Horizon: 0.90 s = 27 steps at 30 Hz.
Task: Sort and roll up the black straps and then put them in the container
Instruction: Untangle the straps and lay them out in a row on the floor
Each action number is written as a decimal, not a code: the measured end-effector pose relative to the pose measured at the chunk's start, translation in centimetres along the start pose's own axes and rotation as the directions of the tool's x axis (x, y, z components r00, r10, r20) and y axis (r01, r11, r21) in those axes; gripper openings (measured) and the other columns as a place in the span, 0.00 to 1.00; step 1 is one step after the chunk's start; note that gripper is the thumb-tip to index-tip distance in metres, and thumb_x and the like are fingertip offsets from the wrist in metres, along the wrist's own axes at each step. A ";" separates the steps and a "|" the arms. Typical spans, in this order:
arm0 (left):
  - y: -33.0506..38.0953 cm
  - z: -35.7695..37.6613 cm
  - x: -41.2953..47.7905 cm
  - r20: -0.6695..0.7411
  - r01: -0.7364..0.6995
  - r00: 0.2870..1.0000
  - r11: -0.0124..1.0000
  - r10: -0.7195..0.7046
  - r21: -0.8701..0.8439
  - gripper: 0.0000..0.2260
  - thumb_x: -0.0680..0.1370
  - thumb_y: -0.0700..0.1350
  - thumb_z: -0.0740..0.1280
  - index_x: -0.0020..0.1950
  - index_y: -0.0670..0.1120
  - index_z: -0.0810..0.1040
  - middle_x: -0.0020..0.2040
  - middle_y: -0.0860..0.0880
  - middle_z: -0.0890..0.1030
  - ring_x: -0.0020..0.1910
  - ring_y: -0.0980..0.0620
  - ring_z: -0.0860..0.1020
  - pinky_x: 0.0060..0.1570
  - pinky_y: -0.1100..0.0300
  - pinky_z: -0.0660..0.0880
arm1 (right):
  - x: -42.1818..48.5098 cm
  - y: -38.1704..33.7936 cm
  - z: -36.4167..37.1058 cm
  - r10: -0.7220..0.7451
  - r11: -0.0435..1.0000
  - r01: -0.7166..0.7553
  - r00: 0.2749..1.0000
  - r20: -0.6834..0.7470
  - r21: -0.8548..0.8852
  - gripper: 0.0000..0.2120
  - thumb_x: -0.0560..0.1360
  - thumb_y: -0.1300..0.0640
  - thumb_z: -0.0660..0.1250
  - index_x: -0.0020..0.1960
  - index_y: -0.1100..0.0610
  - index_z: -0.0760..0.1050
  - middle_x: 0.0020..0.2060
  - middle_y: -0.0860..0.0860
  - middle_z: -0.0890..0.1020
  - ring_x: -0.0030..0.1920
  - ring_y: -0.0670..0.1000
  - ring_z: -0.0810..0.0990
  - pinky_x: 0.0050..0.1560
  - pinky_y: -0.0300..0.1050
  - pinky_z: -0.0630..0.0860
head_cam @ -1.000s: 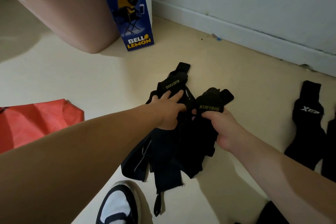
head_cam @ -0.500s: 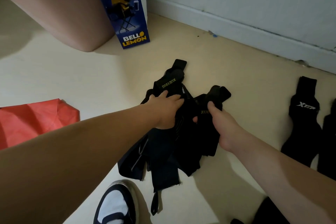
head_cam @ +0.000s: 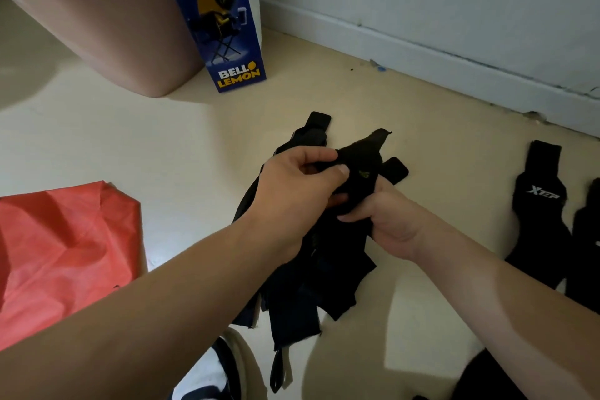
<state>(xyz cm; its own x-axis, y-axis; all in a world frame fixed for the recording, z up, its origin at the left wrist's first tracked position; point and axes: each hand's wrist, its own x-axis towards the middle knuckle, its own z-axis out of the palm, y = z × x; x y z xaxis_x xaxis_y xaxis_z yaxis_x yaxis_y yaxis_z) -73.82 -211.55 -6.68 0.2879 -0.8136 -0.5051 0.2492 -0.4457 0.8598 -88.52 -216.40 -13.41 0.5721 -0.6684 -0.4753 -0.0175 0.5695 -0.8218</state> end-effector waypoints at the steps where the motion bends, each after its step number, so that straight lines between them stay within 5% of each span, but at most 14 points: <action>1: 0.4 0.1 -0.1 0.026 0.004 1.000 0.998 -0.003 -0.058 0.12 0.80 0.34 0.72 0.63 0.42 0.82 0.53 0.42 0.86 0.43 0.52 0.88 0.48 0.60 0.84 | -0.2 -0.4 0.1 -0.033 0.999 0.033 0.998 0.045 -0.003 0.26 0.68 0.78 0.70 0.57 0.53 0.86 0.47 0.57 0.88 0.53 0.56 0.88 0.51 0.47 0.84; 6: 1.5 -0.4 0.3 0.286 0.011 0.958 0.998 0.007 -0.062 0.27 0.83 0.26 0.60 0.77 0.48 0.70 0.62 0.40 0.84 0.58 0.47 0.86 0.60 0.57 0.83 | -0.7 -1.0 -0.4 -0.049 0.992 0.044 0.998 0.040 0.115 0.13 0.71 0.69 0.74 0.51 0.55 0.87 0.47 0.58 0.87 0.50 0.56 0.88 0.51 0.48 0.85; 8: 1.1 -0.8 0.9 0.213 -0.054 0.976 0.996 0.039 0.065 0.24 0.82 0.27 0.65 0.75 0.46 0.72 0.60 0.41 0.85 0.55 0.49 0.87 0.55 0.58 0.84 | -0.8 -1.0 -0.5 0.006 0.981 -0.010 1.000 0.018 0.195 0.07 0.74 0.63 0.74 0.51 0.57 0.85 0.45 0.57 0.85 0.45 0.55 0.86 0.47 0.48 0.85; 10: 0.2 -1.4 1.6 0.164 -0.173 0.978 0.932 0.126 0.318 0.21 0.79 0.31 0.71 0.70 0.46 0.78 0.58 0.46 0.85 0.54 0.54 0.86 0.55 0.59 0.84 | -0.8 -1.1 -0.5 0.062 0.969 -0.057 0.998 -0.016 0.242 0.10 0.77 0.61 0.70 0.58 0.60 0.83 0.47 0.59 0.85 0.45 0.56 0.87 0.46 0.49 0.86; 12: -0.6 -1.7 1.7 0.221 -0.284 0.956 0.801 0.194 0.527 0.18 0.77 0.34 0.74 0.65 0.49 0.81 0.56 0.52 0.84 0.54 0.59 0.84 0.58 0.64 0.81 | -0.8 -1.4 0.0 0.085 0.971 -0.070 0.995 -0.059 0.230 0.14 0.81 0.65 0.65 0.64 0.64 0.81 0.49 0.62 0.85 0.46 0.58 0.87 0.44 0.50 0.86; 15: -1.4 -1.5 1.6 0.356 -0.485 0.873 0.514 0.333 0.708 0.17 0.77 0.38 0.74 0.64 0.49 0.82 0.58 0.55 0.79 0.52 0.60 0.78 0.54 0.71 0.74 | -0.8 -1.5 0.5 0.109 0.981 -0.082 0.982 -0.155 0.175 0.11 0.82 0.66 0.62 0.59 0.63 0.82 0.44 0.61 0.85 0.40 0.57 0.87 0.38 0.49 0.84; 18: -1.5 -1.7 2.0 0.437 -0.570 0.782 0.228 0.444 0.789 0.21 0.76 0.47 0.76 0.69 0.50 0.80 0.59 0.51 0.80 0.57 0.50 0.76 0.58 0.56 0.74 | -1.0 -2.1 0.1 0.150 0.982 -0.123 0.968 -0.201 0.143 0.11 0.82 0.66 0.60 0.54 0.61 0.81 0.39 0.59 0.84 0.36 0.56 0.85 0.37 0.48 0.83; 20: -1.3 -2.0 2.2 0.451 -0.545 0.784 0.126 0.427 0.829 0.21 0.76 0.58 0.74 0.67 0.52 0.81 0.54 0.52 0.81 0.54 0.49 0.75 0.54 0.51 0.74 | -1.5 -2.7 -0.3 0.190 0.977 -0.165 0.959 -0.209 0.132 0.10 0.81 0.63 0.62 0.53 0.62 0.82 0.40 0.60 0.83 0.37 0.56 0.84 0.42 0.50 0.82; 23: -1.2 -2.1 2.2 0.444 -0.520 0.808 0.115 0.387 0.846 0.15 0.75 0.62 0.74 0.53 0.53 0.81 0.43 0.56 0.75 0.47 0.51 0.72 0.46 0.54 0.66 | -2.3 -3.1 -0.8 0.301 0.937 -0.248 0.930 -0.212 0.244 0.14 0.80 0.52 0.68 0.50 0.61 0.86 0.40 0.59 0.84 0.37 0.57 0.84 0.45 0.51 0.80; 27: -1.5 -1.6 1.7 0.462 -0.574 0.770 0.162 0.440 0.803 0.15 0.78 0.61 0.68 0.40 0.51 0.74 0.39 0.55 0.70 0.42 0.49 0.71 0.41 0.55 0.67 | -3.2 -3.7 -1.4 0.342 0.895 -0.219 0.897 -0.281 0.390 0.22 0.79 0.44 0.69 0.63 0.60 0.83 0.52 0.61 0.86 0.46 0.60 0.85 0.53 0.54 0.81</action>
<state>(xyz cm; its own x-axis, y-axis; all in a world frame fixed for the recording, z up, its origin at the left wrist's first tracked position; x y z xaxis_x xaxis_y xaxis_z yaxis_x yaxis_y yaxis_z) -72.21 -211.64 -8.94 -0.0958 -0.9951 0.0239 -0.8672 0.0952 0.4887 -91.44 -217.09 -9.34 0.2764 -0.5393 -0.7954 0.1790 0.8421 -0.5088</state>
